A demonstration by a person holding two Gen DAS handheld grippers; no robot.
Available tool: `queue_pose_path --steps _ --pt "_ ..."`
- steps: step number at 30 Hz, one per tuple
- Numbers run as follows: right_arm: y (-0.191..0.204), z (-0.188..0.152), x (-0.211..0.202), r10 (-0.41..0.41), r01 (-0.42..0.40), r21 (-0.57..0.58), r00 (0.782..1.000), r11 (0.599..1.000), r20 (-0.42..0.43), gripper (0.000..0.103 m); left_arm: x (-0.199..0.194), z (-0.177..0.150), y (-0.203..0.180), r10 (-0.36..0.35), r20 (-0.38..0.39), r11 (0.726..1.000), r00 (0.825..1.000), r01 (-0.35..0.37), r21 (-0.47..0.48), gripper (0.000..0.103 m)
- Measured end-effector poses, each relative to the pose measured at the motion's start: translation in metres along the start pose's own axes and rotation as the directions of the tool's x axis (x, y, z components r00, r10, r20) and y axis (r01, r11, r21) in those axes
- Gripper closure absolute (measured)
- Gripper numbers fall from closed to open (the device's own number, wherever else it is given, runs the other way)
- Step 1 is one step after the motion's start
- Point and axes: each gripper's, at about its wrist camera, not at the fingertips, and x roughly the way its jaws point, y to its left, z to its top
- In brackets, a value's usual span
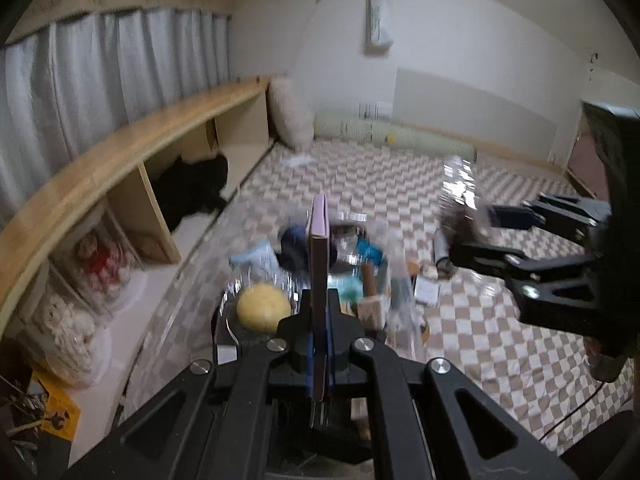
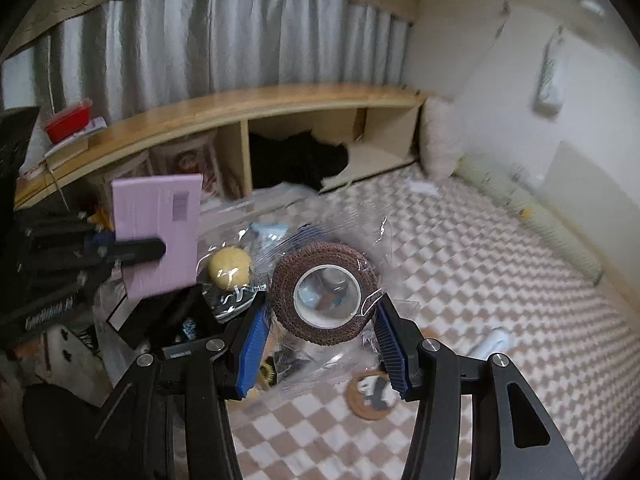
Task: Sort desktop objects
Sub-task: 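Carry the booklet with the left tool toward the box while the right tool carries the tape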
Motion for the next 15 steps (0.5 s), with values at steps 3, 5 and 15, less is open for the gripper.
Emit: queue_pose_path --steps 3,5,15 --pt "0.004 -0.002 0.027 0.026 -0.025 0.022 0.998 0.999 -0.049 0.051 0.014 -0.012 0.001 -0.019 -0.050 1.000 0.999 0.019 -0.003 0.098" --pt "0.008 -0.006 0.041 0.036 -0.034 0.023 0.997 0.999 -0.075 0.051 0.024 -0.019 -0.002 -0.026 -0.077 1.000 0.997 0.026 -0.003 0.098" --pt "0.011 -0.021 0.086 0.059 -0.055 0.026 0.981 0.998 -0.186 0.051 0.052 -0.032 -0.008 -0.021 -0.148 0.999 0.989 0.025 0.020 0.098"
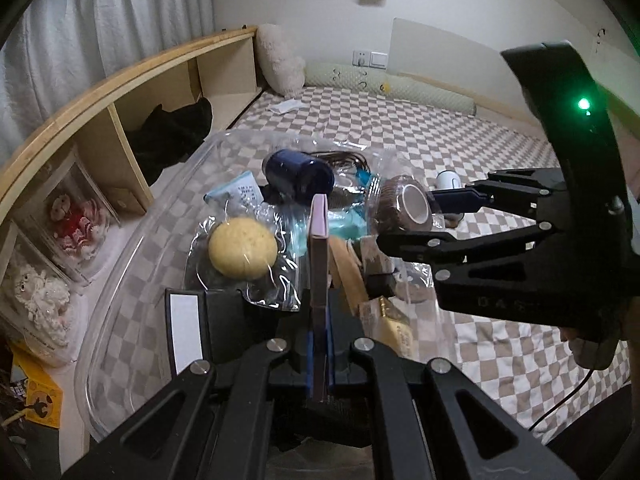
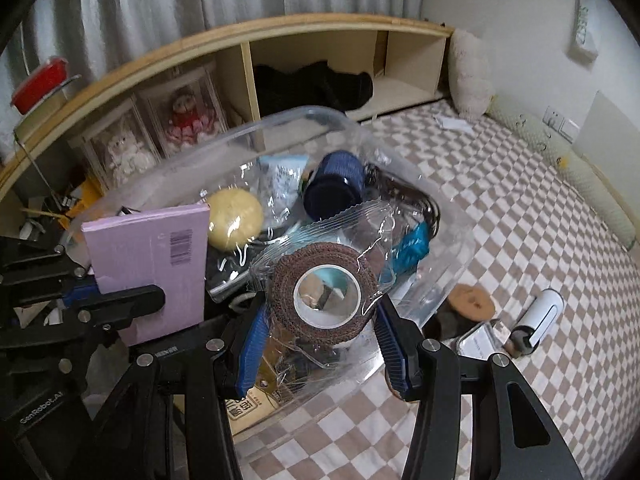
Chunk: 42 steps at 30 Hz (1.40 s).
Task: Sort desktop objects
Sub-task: 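Carry the booklet with the left tool toward the box while the right tool carries the tape, then open the right tool to drop the tape into the box while the left tool lowers the booklet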
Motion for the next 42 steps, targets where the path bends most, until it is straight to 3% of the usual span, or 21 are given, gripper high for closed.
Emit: queue_pose_path --steps 3,4,5,7,16,19,21,22,23,25,26,27,29,30,34,42 --pt "-0.004 0.000 0.004 0.011 -0.011 0.030 1.000 0.999 0.006 0.049 0.004 0.001 0.003 0.000 -0.008 1.000 1.000 0.000 -0.003 0.098" --pt "-0.007 0.001 0.005 0.016 -0.016 0.046 1.000 0.999 0.006 0.040 0.005 0.001 0.004 -0.001 -0.010 1.000 1.000 0.001 -0.005 0.098" --pt "-0.009 0.001 0.005 0.022 -0.022 0.061 1.000 0.998 0.007 0.022 0.006 0.001 0.004 -0.002 -0.011 1.000 1.000 0.002 -0.007 0.098" --pt "-0.011 0.002 0.003 0.013 -0.015 0.075 1.000 0.997 0.020 0.012 0.007 0.002 0.005 -0.008 -0.014 1.000 1.000 0.007 -0.009 0.098" --pt "-0.029 0.005 -0.007 -0.054 0.047 0.127 0.997 0.991 0.052 0.012 0.013 0.006 0.006 -0.056 -0.023 0.998 0.998 0.055 -0.023 0.098" --pt "-0.030 0.002 -0.009 -0.111 0.103 0.117 0.992 0.988 0.061 0.012 0.017 0.007 0.005 -0.059 -0.040 0.998 0.997 0.058 -0.016 0.098" --pt "-0.031 0.001 -0.010 -0.129 0.122 0.099 0.989 0.988 0.074 0.025 0.022 0.007 0.006 -0.053 -0.057 0.999 0.997 0.052 -0.015 0.098" --pt "-0.032 0.000 -0.010 -0.134 0.127 0.096 0.988 0.987 0.076 0.047 0.024 0.007 0.006 -0.050 -0.066 0.999 0.997 0.050 -0.015 0.098" --pt "-0.033 0.000 -0.010 -0.138 0.131 0.097 0.988 0.987 0.076 0.054 0.026 0.006 0.006 -0.044 -0.072 0.999 0.996 0.043 -0.014 0.098" --pt "-0.037 0.000 -0.009 -0.131 0.122 0.105 0.988 0.987 0.079 0.056 0.030 0.006 0.009 -0.027 -0.075 0.999 0.997 0.025 -0.019 0.095" --pt "-0.038 0.000 -0.009 -0.129 0.120 0.105 0.988 0.987 0.080 0.058 0.031 0.006 0.011 -0.014 -0.074 1.000 0.997 0.012 -0.027 0.087" --pt "-0.039 -0.001 -0.007 -0.123 0.114 0.105 0.989 0.988 0.077 0.058 0.032 0.006 0.013 0.005 -0.071 0.999 0.997 -0.007 -0.035 0.066" --pt "-0.038 -0.001 -0.004 -0.108 0.100 0.103 0.992 0.990 0.071 0.058 0.029 0.007 0.016 0.001 -0.043 0.999 0.999 -0.003 -0.049 0.043" --pt "-0.037 -0.002 -0.002 -0.102 0.095 0.098 0.992 0.991 0.067 0.058 0.026 0.008 0.017 -0.008 -0.033 0.999 0.999 0.006 -0.053 0.037" --pt "-0.031 -0.003 0.010 -0.091 0.088 0.078 0.995 0.993 0.040 0.064 0.022 0.009 0.011 0.022 -0.019 1.000 1.000 -0.022 -0.011 0.036" --pt "-0.014 -0.008 0.031 -0.049 0.049 0.040 0.999 0.998 -0.012 0.065 0.023 0.005 0.010 0.014 -0.015 1.000 1.000 -0.014 0.018 0.036"
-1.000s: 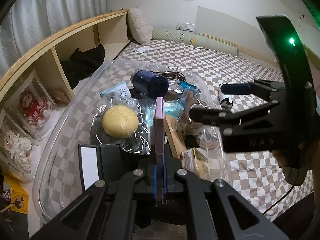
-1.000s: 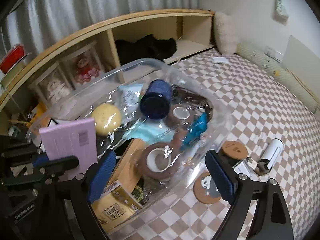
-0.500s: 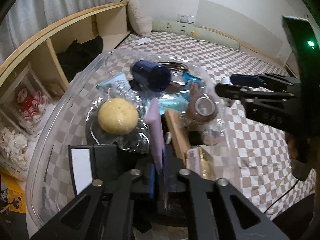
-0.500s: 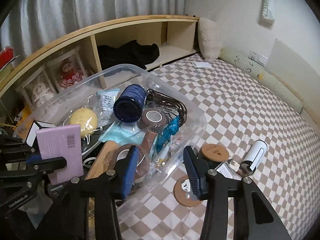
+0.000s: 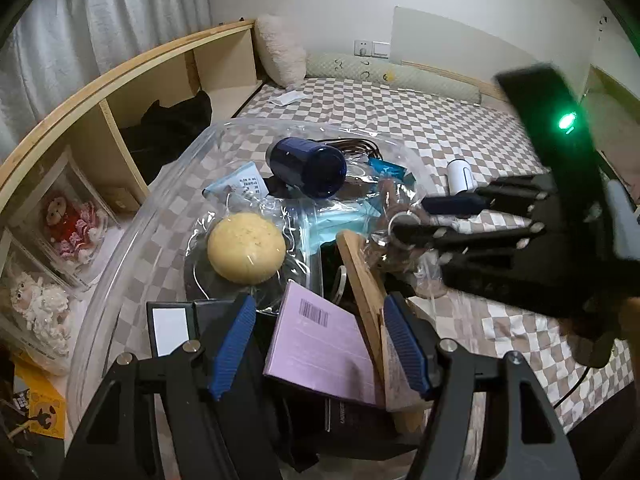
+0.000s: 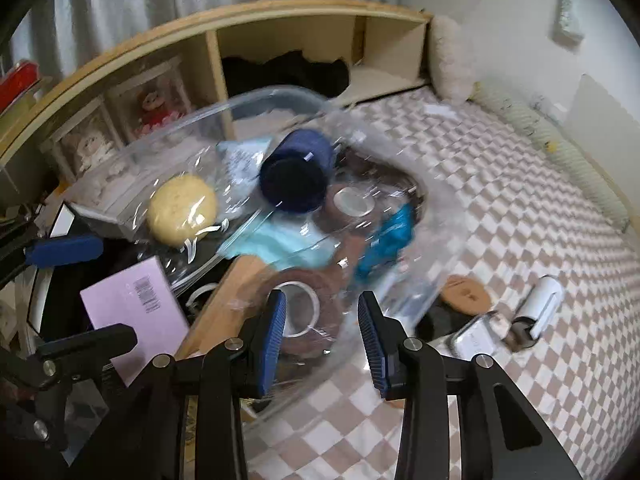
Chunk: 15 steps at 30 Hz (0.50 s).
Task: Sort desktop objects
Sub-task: 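Open the right tool to drop the tape into the box while the left tool lowers the booklet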
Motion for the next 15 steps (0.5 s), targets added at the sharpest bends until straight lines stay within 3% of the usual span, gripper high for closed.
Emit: queue_pose_path --steps 8,12,15 --pt "0.003 -0.006 0.014 0.008 -0.008 0.002 0.999 1.000 -0.049 0.065 -0.007 -0.004 0.002 -0.016 0.011 1.000 1.000 0.016 -0.016 0.036" --pt "0.006 -0.006 0.010 0.000 0.000 -0.010 0.998 1.000 -0.061 0.064 -0.010 -0.006 0.003 -0.003 0.021 1.000 1.000 0.004 -0.025 0.028" --pt "0.003 -0.006 0.000 0.019 -0.019 0.009 0.999 1.000 -0.044 0.064 -0.013 -0.007 0.004 -0.004 0.026 0.999 1.000 0.005 -0.034 0.027"
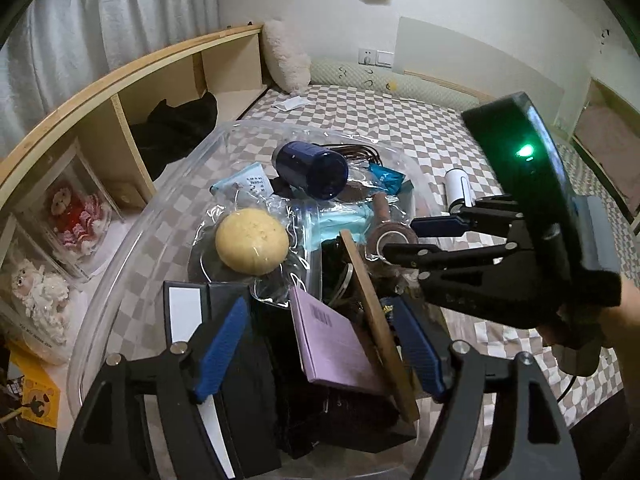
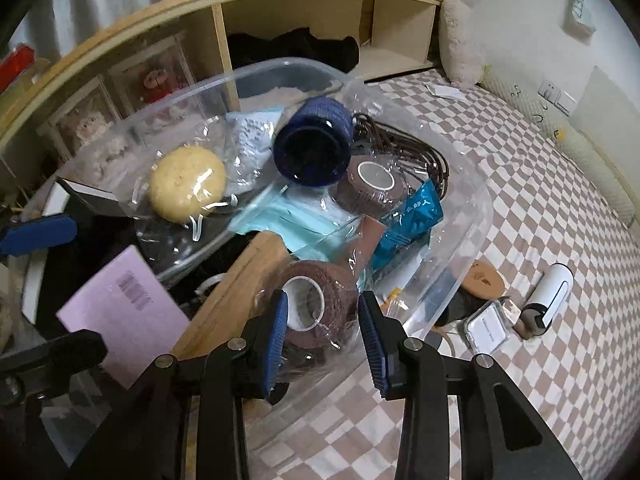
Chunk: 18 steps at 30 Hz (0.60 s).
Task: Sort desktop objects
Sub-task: 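Open the right tool to drop the tape into the box while the left tool lowers the booklet, then open the left tool to release the booklet into the box and withdraw both tools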
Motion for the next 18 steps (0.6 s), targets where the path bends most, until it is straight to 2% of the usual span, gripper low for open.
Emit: queue_pose_path --steps 1,2,3,5,10,12,13,18 --pt "-0.001 0.000 -0.003 0.005 -0.005 0.007 1.000 1.000 0.008 0.064 -0.001 0.000 0.000 0.006 0.004 1.000 1.000 -0.006 -0.001 0.026" --pt "-0.002 0.000 -0.006 0.008 -0.008 0.012 1.000 1.000 0.016 0.064 -0.002 0.000 0.001 0.015 0.009 1.000 1.000 -0.015 -0.002 0.021" --pt "-0.002 0.000 -0.009 0.007 -0.007 0.012 1.000 1.000 0.025 0.064 -0.004 -0.001 0.001 0.026 0.017 1.000 1.000 -0.026 -0.003 0.010" --pt "-0.002 -0.001 -0.016 0.000 -0.001 0.008 0.999 1.000 0.042 0.064 -0.007 -0.002 0.000 0.045 0.039 0.999 0.998 -0.045 -0.004 0.001" --pt "-0.002 -0.005 -0.030 -0.036 0.037 -0.009 0.996 0.999 0.083 0.060 -0.011 -0.005 -0.001 0.054 0.044 0.998 0.998 -0.054 -0.010 0.001" --pt "-0.003 -0.007 -0.035 -0.058 0.060 -0.011 0.992 0.998 0.111 0.025 -0.011 -0.007 -0.002 0.066 0.044 0.998 0.997 -0.066 -0.009 0.001" --pt "-0.003 -0.008 -0.038 -0.076 0.078 -0.014 0.989 0.997 0.129 0.000 -0.012 -0.008 -0.002 0.069 0.045 0.998 0.997 -0.069 -0.009 0.001" --pt "-0.006 -0.014 -0.054 -0.111 0.117 -0.026 0.978 0.993 0.176 0.000 -0.019 -0.015 -0.002 0.076 0.058 0.997 0.995 -0.074 -0.029 0.001"
